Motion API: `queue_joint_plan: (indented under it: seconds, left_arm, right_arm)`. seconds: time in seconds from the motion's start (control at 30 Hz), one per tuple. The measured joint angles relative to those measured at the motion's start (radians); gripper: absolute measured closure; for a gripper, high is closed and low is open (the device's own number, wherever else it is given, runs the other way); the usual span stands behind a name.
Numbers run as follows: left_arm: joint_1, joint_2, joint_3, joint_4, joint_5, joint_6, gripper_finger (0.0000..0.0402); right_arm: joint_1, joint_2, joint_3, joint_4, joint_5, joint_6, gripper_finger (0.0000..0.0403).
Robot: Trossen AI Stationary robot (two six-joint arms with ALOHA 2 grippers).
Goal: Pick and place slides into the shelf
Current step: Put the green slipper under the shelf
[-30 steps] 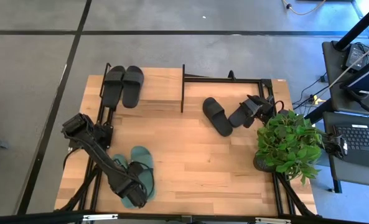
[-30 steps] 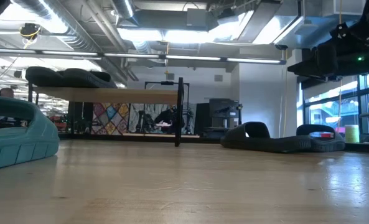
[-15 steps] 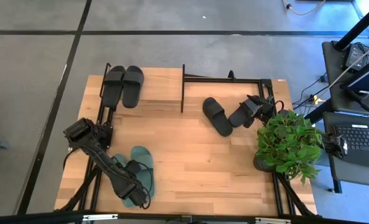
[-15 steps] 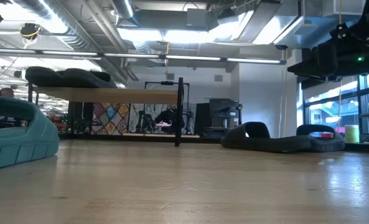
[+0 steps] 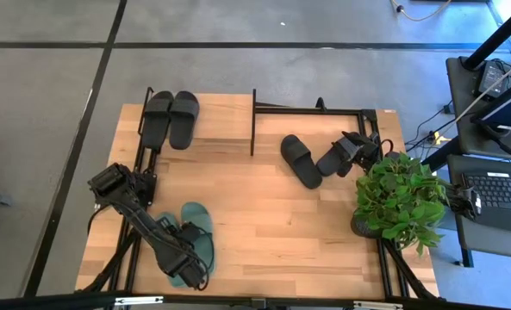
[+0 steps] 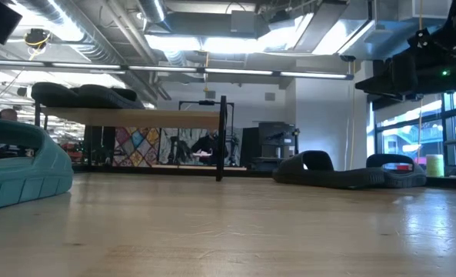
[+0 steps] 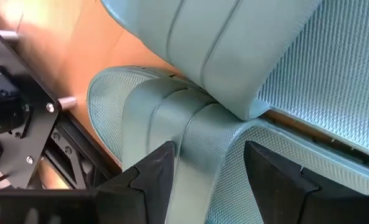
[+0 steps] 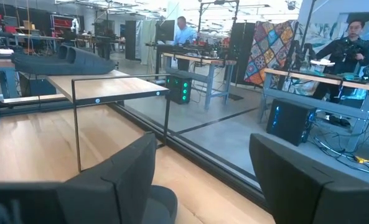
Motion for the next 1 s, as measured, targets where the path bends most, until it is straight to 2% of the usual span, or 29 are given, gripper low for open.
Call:
queue_joint_plan:
  seconds: [0.33,0.43,0.6,0.8,1.0]
  left_arm:
    - [0.000,0.000,0.000,-0.041,0.010,0.002,0.0218]
    - [0.000,0.000,0.000,-0.062,0.046,0.002,0.0230]
    - [0.000,0.000,0.000,-0.065,0.064,0.044,0.0284]
    - [0.000,0.000,0.000,-0.066,0.063,0.110,0.0385]
    - [0.028,-0.001,0.003,-0.086,0.070,0.206,0.0395]
  right_arm:
    - [0.000,0.000,0.000,0.000,0.000,0.000,0.0146]
    - [0.000,0.000,0.000,0.000,0.000,0.000,0.0146]
    - [0.000,0.000,0.000,0.000,0.000,0.000,0.0146]
    - [0.000,0.000,0.000,0.000,0.000,-0.004,0.0146]
    - [0.000,0.000,0.000,0.000,0.000,-0.028,0.0146]
